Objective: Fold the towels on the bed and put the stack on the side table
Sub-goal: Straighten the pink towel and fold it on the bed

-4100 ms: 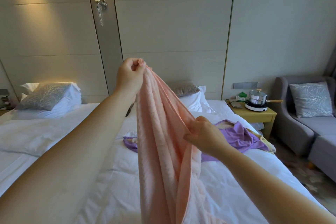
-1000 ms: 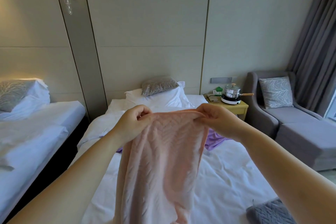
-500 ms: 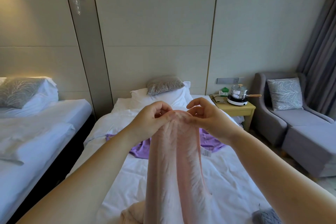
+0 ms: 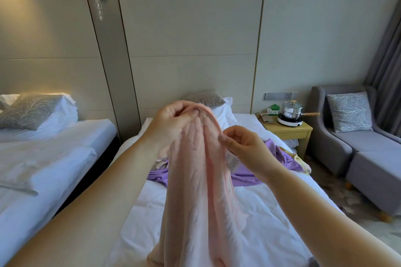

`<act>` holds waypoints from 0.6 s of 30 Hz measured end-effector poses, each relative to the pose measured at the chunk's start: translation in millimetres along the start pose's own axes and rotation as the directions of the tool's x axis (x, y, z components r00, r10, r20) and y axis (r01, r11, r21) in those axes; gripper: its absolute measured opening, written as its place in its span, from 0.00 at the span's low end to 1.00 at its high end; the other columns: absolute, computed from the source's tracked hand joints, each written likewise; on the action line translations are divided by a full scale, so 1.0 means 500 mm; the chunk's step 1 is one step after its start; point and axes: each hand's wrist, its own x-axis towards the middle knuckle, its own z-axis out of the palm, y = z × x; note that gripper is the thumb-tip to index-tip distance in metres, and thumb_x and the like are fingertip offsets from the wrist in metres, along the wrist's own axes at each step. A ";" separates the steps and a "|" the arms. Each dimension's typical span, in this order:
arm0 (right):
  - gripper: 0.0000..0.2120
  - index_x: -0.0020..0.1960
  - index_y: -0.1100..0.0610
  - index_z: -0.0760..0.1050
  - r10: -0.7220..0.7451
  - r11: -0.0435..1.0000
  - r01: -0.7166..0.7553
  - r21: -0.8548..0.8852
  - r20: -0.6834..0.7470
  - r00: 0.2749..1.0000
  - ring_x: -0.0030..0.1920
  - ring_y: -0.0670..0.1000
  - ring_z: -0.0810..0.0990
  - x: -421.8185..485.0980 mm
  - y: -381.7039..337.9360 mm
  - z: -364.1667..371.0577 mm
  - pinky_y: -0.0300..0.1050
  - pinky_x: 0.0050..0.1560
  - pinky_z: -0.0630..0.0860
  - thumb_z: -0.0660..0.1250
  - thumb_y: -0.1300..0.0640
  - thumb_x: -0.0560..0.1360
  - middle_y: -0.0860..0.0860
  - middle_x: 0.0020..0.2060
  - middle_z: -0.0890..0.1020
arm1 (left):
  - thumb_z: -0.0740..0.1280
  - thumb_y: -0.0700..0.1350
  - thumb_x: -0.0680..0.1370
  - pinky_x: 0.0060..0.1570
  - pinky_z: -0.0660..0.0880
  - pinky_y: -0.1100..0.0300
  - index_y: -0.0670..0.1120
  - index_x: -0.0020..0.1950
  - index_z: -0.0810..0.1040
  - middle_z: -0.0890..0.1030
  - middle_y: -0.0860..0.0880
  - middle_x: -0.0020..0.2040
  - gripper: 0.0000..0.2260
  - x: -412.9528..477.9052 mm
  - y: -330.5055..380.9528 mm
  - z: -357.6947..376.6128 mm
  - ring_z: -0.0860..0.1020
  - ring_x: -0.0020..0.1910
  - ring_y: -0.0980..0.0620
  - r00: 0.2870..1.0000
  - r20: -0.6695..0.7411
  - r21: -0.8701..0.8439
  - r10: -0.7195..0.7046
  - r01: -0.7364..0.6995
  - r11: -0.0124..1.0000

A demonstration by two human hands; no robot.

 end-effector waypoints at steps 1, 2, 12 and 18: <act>0.05 0.41 0.54 0.77 -0.019 0.999 0.017 -0.051 -0.029 0.999 0.34 0.46 0.72 0.004 -0.001 0.000 0.37 0.37 0.70 0.68 0.58 0.77 0.47 0.32 0.78 | 0.67 0.40 0.78 0.58 0.74 0.54 0.47 0.47 0.82 0.83 0.43 0.54 0.05 0.002 0.004 -0.011 0.79 0.52 0.51 1.000 0.002 0.012 -0.015 0.015 1.000; 0.06 0.41 0.53 0.77 -0.034 0.996 0.029 -0.086 -0.047 0.998 0.34 0.45 0.71 0.009 -0.005 -0.001 0.37 0.36 0.69 0.67 0.57 0.77 0.47 0.32 0.77 | 0.68 0.44 0.76 0.57 0.75 0.55 0.47 0.47 0.83 0.83 0.44 0.54 0.04 0.002 0.006 -0.020 0.80 0.52 0.51 0.999 0.023 0.043 -0.043 0.042 0.998; 0.08 0.53 0.57 0.75 -0.031 0.999 0.035 -0.012 0.218 0.975 0.41 0.45 0.76 0.013 -0.012 0.018 0.40 0.46 0.75 0.67 0.53 0.77 0.49 0.41 0.79 | 0.64 0.44 0.80 0.47 0.72 0.63 0.53 0.43 0.82 0.81 0.54 0.41 0.09 0.001 0.012 -0.031 0.77 0.44 0.55 0.997 -0.055 0.151 -0.049 0.057 0.987; 0.07 0.45 0.56 0.75 0.065 0.988 -0.035 -0.152 0.194 0.979 0.39 0.45 0.76 -0.022 0.036 0.032 0.37 0.42 0.75 0.73 0.62 0.72 0.46 0.37 0.78 | 0.59 0.41 0.82 0.44 0.70 0.55 0.49 0.46 0.76 0.76 0.46 0.44 0.08 0.013 0.048 -0.039 0.73 0.45 0.49 0.975 -0.214 0.083 -0.056 0.075 0.994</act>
